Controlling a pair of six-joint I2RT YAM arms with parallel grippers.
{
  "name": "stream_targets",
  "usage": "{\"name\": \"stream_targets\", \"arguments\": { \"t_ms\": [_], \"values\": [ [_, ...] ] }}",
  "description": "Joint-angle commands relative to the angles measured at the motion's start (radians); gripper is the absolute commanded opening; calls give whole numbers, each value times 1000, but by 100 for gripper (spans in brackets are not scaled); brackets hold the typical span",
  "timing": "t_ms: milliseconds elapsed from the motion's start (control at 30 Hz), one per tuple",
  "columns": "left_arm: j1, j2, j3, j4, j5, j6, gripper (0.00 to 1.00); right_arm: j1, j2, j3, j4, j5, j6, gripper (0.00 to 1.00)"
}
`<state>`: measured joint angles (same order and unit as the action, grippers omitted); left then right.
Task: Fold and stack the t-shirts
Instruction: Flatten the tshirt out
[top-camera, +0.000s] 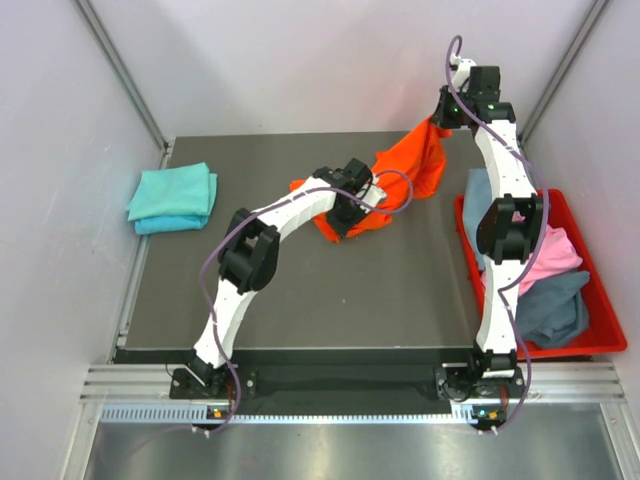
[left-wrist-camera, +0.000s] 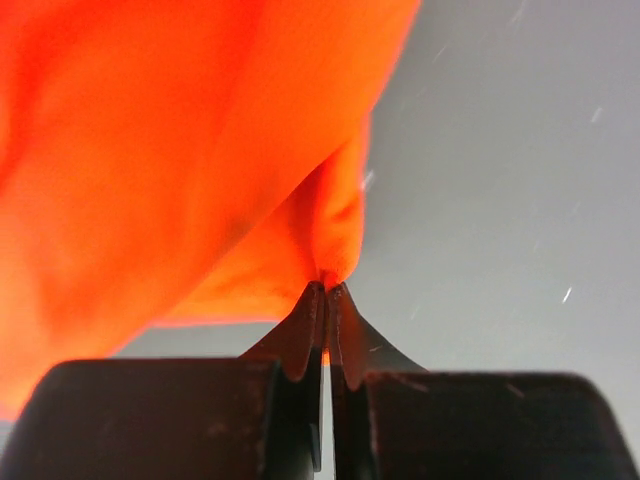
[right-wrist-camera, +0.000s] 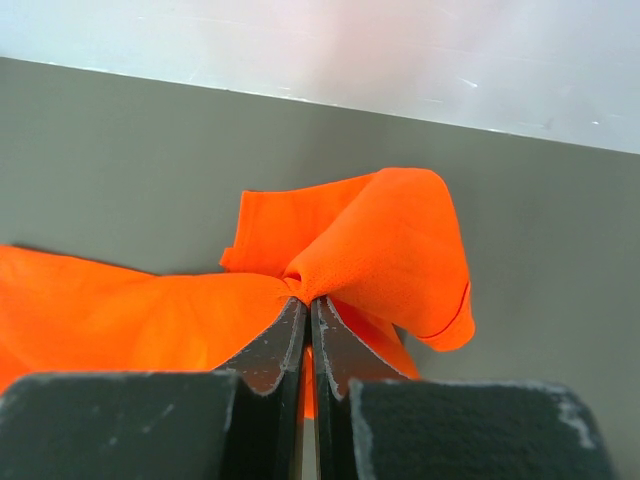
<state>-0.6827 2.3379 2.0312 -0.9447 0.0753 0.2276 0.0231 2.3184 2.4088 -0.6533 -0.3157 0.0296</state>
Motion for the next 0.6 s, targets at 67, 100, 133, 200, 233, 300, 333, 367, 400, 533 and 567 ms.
{"name": "stream_targets", "arguments": {
  "t_ms": [67,100,133,200,233,300,333,367,400,533,567],
  "values": [
    [43,-296,-60,3,-129,101,0,-15,-115,-29,12,-29,-11,0],
    [46,-366,-83,9,-162,116,0,-15,-140,-80,12,-42,-22,0],
    [52,-402,-98,20,-179,143,0,-15,-171,-114,14,-49,-20,0],
    [64,-513,-153,64,-227,174,0,-15,-270,-226,9,-78,-74,0],
    [66,-549,-175,78,-244,205,0,-14,-340,-264,3,-86,-79,0],
    [66,-642,-226,110,-287,234,0,-8,-414,-367,-9,-118,-82,0],
    [66,-669,-235,115,-298,239,0,0,-488,-397,-25,-131,-85,0],
    [66,-693,-250,118,-305,243,0,4,-526,-454,-31,-140,-89,0],
    [66,-739,-256,127,-315,248,0,12,-565,-479,-37,-146,-103,0],
    [66,-867,-318,213,-382,311,0,28,-820,-602,-14,-192,-137,0],
    [66,-891,-354,242,-397,326,0,29,-861,-652,3,-201,-143,0]
  ]
}}
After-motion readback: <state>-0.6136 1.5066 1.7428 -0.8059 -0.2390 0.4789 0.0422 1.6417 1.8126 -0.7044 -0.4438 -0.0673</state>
